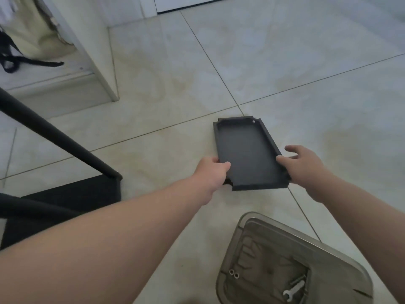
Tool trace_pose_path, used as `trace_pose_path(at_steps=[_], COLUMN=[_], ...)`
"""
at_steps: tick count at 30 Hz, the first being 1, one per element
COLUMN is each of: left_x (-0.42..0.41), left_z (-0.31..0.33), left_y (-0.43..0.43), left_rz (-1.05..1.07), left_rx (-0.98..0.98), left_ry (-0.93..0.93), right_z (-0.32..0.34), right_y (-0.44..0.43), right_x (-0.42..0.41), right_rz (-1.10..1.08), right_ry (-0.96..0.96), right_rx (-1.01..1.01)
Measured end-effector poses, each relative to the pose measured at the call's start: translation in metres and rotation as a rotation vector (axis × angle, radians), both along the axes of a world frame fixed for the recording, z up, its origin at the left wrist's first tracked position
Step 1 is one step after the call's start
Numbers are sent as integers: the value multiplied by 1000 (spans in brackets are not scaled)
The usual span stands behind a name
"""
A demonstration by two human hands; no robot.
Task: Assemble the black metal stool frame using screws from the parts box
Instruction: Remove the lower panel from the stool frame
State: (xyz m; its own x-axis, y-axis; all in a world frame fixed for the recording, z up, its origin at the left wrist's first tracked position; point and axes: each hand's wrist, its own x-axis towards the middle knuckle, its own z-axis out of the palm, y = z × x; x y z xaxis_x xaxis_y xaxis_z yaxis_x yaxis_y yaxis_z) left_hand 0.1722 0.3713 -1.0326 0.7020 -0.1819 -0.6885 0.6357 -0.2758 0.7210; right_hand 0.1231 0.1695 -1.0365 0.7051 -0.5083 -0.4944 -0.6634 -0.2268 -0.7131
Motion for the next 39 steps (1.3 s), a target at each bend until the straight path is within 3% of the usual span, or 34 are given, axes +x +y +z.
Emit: trace_pose_path(at_steps=[6,11,22,26,29,32,35,39], left_x=[4,-21,-135,-178,-208,-225,-234,-234], left_z=[104,211,473,563,611,636,638,624], left_y=[27,50,130,195,252,308,357,411], left_rz=[44,-135,-285,-301,-374,-458,-231,104], left_rx=[-45,-66,9,184,316,648,879,837], left_ry=[51,-121,-691,-1059,-1215,-1433,-1685,-1845], right_z=[90,194,466,559,607,642,663,676], right_y=[16,30,98,165,225,285,343,405], right_x=[-14,-61,-171,-195,-206,-213,-214,-199], right_rz=[-264,-305,-64,-15,37,103,183,266], right_ry=[-144,-193,-553,-704,-778,-853,-871,-839], right_rx=[369,675,568,552,566,602,640,622])
